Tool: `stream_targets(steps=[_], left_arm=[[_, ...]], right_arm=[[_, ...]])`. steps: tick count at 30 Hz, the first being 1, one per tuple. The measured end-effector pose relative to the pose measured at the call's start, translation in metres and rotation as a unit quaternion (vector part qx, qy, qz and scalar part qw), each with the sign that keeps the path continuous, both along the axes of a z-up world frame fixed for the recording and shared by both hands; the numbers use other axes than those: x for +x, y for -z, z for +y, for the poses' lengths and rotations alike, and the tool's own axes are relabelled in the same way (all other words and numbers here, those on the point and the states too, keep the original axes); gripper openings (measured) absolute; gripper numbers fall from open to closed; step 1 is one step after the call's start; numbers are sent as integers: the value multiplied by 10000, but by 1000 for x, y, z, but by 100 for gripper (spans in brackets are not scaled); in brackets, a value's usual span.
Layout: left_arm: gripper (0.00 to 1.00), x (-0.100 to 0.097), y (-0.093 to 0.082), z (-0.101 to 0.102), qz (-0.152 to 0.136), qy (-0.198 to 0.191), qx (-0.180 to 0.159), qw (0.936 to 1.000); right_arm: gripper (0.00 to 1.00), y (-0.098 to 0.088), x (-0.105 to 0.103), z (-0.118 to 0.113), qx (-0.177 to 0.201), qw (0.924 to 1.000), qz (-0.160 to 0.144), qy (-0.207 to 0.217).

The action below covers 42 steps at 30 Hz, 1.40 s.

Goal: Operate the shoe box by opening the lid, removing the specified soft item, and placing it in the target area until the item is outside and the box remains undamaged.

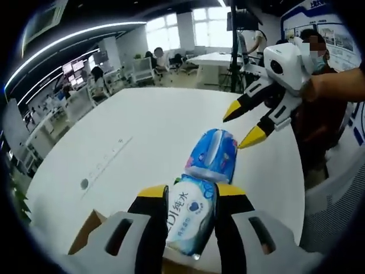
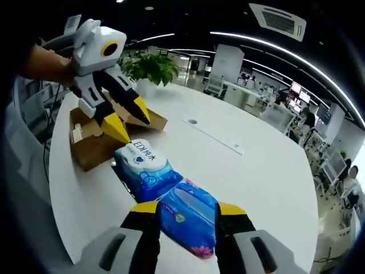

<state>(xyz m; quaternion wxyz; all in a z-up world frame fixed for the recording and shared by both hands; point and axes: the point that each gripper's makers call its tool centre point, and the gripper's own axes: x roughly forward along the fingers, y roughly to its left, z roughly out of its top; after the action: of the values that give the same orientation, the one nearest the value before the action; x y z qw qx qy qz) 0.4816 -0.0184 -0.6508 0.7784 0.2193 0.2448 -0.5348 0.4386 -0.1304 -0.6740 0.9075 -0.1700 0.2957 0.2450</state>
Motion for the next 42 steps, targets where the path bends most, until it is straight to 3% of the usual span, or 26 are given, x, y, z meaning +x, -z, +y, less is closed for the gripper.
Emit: stream_targets(steps=[20,31,42], left_arm=[[51,-26,-20,86,128,-586,-455,9972],[59,-39,-27,133,106,-948,-647,9933],[65,-62,-50,189,-52,-1406,-899,9860]], right_arm=[[43,-17,-20,49,194,9982,126,-554],[43,-31,-27,95,297,9932,135,-1117],[44,-40,-24,151,286,9834,156,-1784]])
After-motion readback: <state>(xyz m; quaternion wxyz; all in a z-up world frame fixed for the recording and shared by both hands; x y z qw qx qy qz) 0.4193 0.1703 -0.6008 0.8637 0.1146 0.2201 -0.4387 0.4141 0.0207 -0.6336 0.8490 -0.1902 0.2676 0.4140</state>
